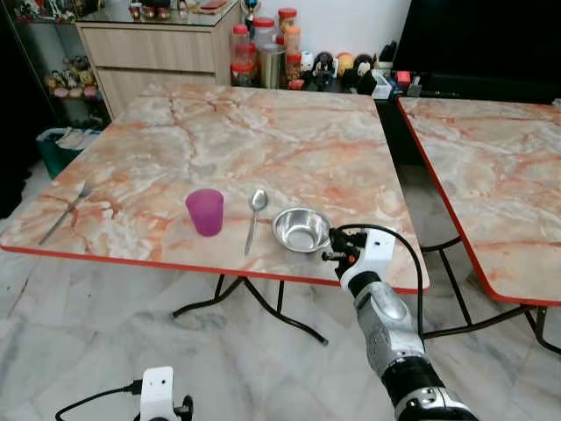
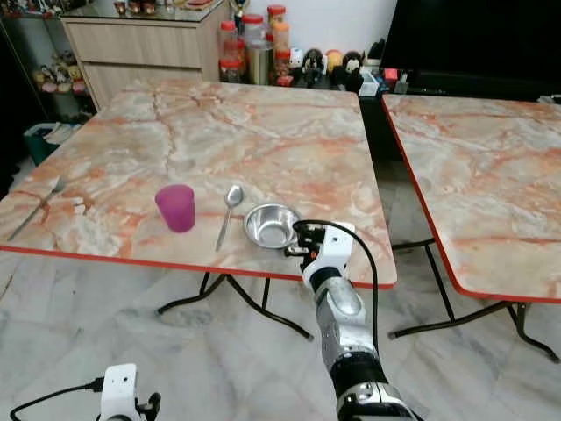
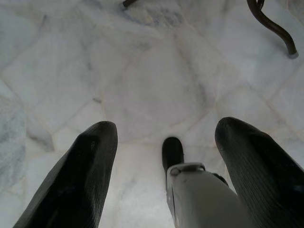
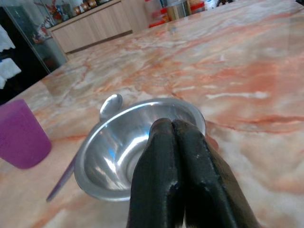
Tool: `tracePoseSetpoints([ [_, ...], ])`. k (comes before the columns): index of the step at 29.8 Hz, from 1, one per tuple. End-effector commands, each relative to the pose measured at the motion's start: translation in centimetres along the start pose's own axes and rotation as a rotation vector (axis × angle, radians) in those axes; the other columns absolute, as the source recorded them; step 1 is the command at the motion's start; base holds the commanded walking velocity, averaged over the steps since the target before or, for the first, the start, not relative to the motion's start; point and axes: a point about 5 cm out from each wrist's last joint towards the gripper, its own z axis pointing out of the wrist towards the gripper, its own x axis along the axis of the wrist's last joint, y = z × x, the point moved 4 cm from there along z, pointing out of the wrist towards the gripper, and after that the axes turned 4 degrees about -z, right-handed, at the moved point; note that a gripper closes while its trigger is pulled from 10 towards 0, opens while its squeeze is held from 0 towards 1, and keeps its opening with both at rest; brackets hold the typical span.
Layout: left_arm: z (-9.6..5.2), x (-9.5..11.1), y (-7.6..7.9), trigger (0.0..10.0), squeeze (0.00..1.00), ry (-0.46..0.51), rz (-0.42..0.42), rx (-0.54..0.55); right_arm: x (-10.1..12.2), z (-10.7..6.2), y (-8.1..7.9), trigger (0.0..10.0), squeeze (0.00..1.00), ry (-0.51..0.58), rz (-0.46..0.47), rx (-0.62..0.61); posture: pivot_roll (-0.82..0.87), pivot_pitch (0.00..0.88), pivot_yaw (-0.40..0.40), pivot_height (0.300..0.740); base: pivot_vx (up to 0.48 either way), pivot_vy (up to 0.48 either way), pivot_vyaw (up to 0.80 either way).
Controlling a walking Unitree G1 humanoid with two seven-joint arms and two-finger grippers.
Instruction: Setting the table
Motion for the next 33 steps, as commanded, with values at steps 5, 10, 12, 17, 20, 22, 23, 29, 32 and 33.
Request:
tracePoseSetpoints([
  [5, 0.03, 0.22, -0.34, 10.0, 0.00, 0.008, -0.008, 0.011, 0.69, 0.41, -0.16, 10.0, 1.00, 0.025, 0.007, 0.004, -0.01, 0.000, -0.028, 0.740, 0.307, 0.000, 0.00],
  [10, 0.06, 0.29, -0.29, 10.0, 0.00, 0.008, -0.004, 0.006, 0.86, 0.60, -0.30, 10.0, 1.00, 0.030, -0.004, 0.006, -0.01, 0.000, -0.027, 0.740, 0.306, 0.000, 0.00],
  [12, 0.07, 0.31, -0.27, 10.0, 0.00, 0.008, -0.004, 0.005, 0.85, 0.62, -0.31, 10.0, 0.00, 0.029, -0.008, 0.004, -0.01, 0.000, -0.027, 0.740, 0.304, 0.000, 0.00],
  [17, 0.08, 0.37, -0.25, 10.0, 0.00, 0.011, -0.007, 0.005, 1.01, 0.75, -0.45, 10.0, 0.00, 0.036, -0.005, 0.003, 0.00, 0.000, -0.032, 0.740, 0.303, 0.000, 0.00],
  [20, 0.06, 0.32, -0.32, 10.0, 0.00, 0.011, -0.014, 0.009, 1.12, 0.80, -0.52, 10.0, 0.00, 0.042, 0.000, 0.005, 0.00, 0.000, -0.033, 0.740, 0.278, 0.000, 0.00],
  [22, 0.05, 0.31, -0.33, 10.0, 0.00, 0.011, -0.016, 0.010, 1.14, 0.80, -0.52, 10.0, 0.00, 0.043, 0.002, 0.005, 0.00, 0.000, -0.033, 0.740, 0.266, 0.000, 0.00],
  [23, 0.03, 0.25, -0.37, 10.0, 0.00, 0.012, -0.020, 0.013, 1.25, 0.80, -0.50, 10.0, 0.00, 0.049, 0.010, 0.003, 0.00, 0.000, -0.035, 0.740, 0.000, 0.000, 0.00],
  [29, -0.05, 0.01, -0.44, 10.0, 0.00, 0.010, -0.028, 0.017, 1.17, 0.70, -0.68, 10.0, 1.00, 0.052, 0.024, 0.024, 0.00, 0.000, -0.036, 0.740, 0.000, 0.000, 0.00],
  [32, -0.07, -0.01, -0.44, 10.0, 0.00, 0.011, -0.031, 0.018, 1.25, 0.68, -0.69, 10.0, 1.00, 0.058, 0.023, 0.025, 0.00, 0.000, -0.034, 0.740, 0.000, 0.000, 0.00],
  [33, -0.07, -0.01, -0.38, 10.0, 0.00, 0.011, -0.031, 0.017, 1.33, 0.66, -0.78, 10.0, 1.00, 0.062, 0.026, 0.030, 0.00, 0.000, -0.036, 0.740, 0.000, 0.000, 0.00],
])
